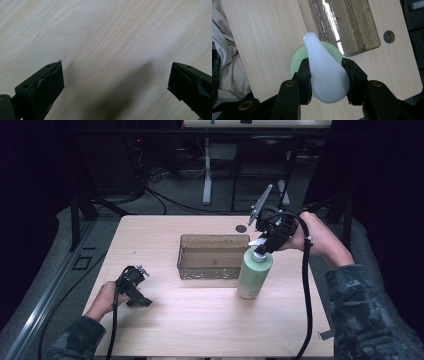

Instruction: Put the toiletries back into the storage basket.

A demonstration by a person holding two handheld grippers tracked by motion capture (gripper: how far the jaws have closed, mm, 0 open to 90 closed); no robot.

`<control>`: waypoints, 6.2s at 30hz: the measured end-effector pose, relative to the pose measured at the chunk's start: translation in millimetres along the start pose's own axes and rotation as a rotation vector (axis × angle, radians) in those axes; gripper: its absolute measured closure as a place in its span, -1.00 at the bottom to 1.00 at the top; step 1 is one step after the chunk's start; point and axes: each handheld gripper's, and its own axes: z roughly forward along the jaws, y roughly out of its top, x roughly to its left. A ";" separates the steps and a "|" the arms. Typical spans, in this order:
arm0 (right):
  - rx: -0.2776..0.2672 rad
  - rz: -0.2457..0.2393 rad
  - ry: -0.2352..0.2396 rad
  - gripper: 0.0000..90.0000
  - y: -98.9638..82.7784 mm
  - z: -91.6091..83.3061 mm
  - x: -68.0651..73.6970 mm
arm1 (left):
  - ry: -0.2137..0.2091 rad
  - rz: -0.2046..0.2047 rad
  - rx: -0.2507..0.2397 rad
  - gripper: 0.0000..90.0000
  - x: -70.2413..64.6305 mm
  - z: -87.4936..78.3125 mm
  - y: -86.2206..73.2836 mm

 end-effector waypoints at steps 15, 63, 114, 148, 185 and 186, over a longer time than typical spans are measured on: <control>0.000 -0.021 -0.001 0.38 5.0 -15.6 -2.9 | 0.000 -0.004 0.003 -1.00 0.5 0.2 0.0; -0.019 -0.078 -0.055 0.38 38.8 -59.8 -7.2 | -0.003 0.007 0.003 -1.00 -0.4 -0.2 0.4; -0.054 0.029 -0.181 0.39 64.3 -45.2 -38.2 | -0.002 0.007 0.006 -1.00 -0.5 0.0 0.6; -0.088 0.073 -0.192 0.39 71.5 -25.4 -52.6 | -0.008 0.009 0.004 -1.00 -0.4 -0.1 0.5; -0.081 0.121 -0.169 0.39 59.7 8.3 -63.5 | -0.010 0.011 0.002 -1.00 -0.2 -0.2 0.7; -0.082 0.121 -0.167 0.39 59.3 9.2 -63.7 | -0.010 0.011 0.002 -1.00 -0.2 -0.2 0.7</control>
